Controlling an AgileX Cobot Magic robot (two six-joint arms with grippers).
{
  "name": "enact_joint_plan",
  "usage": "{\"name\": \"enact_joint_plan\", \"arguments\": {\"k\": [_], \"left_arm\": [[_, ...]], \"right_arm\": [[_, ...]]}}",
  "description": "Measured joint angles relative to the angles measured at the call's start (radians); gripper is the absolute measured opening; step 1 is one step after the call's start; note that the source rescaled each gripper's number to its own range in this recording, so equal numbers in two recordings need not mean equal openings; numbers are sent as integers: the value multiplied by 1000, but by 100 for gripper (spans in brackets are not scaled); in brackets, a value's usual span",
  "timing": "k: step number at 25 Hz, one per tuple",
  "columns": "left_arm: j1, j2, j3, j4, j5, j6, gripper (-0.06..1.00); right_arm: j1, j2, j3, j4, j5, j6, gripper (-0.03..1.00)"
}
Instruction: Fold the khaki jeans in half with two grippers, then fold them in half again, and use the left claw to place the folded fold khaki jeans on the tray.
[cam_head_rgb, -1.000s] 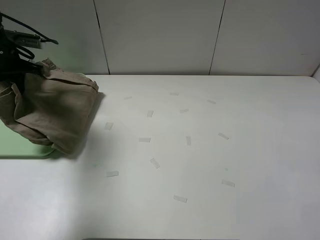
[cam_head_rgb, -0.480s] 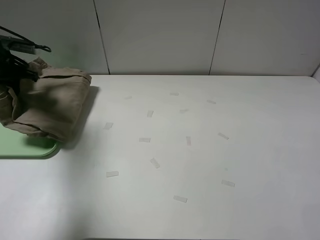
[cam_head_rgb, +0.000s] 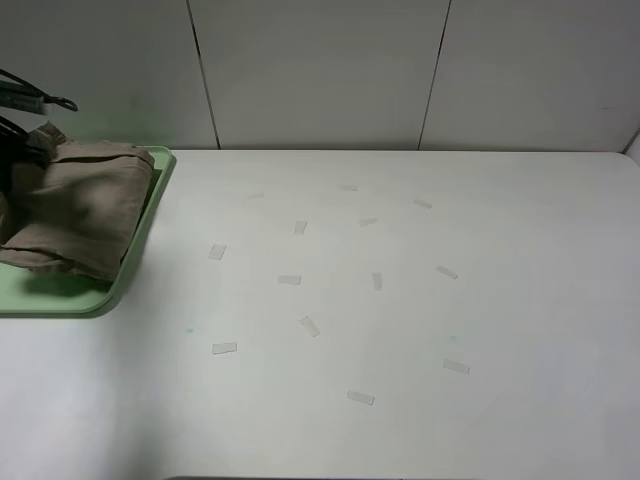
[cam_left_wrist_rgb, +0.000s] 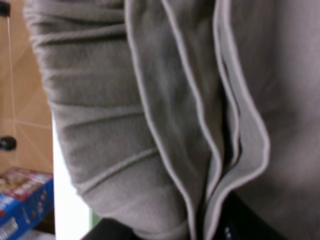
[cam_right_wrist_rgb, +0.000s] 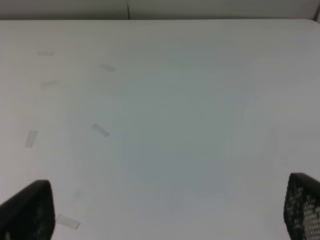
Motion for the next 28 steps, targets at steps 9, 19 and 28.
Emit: {"name": "enact_joint_plan", "arguments": {"k": [9, 19, 28], "left_arm": [[0, 0, 0, 4, -38, 42, 24], [3, 0, 0, 36, -32, 42, 91], [11, 0, 0, 12, -29, 42, 100]], "right_arm": [[0, 0, 0, 0, 0, 0, 100], [0, 0, 0, 0, 0, 0, 100], [0, 0, 0, 0, 0, 0, 100]]}}
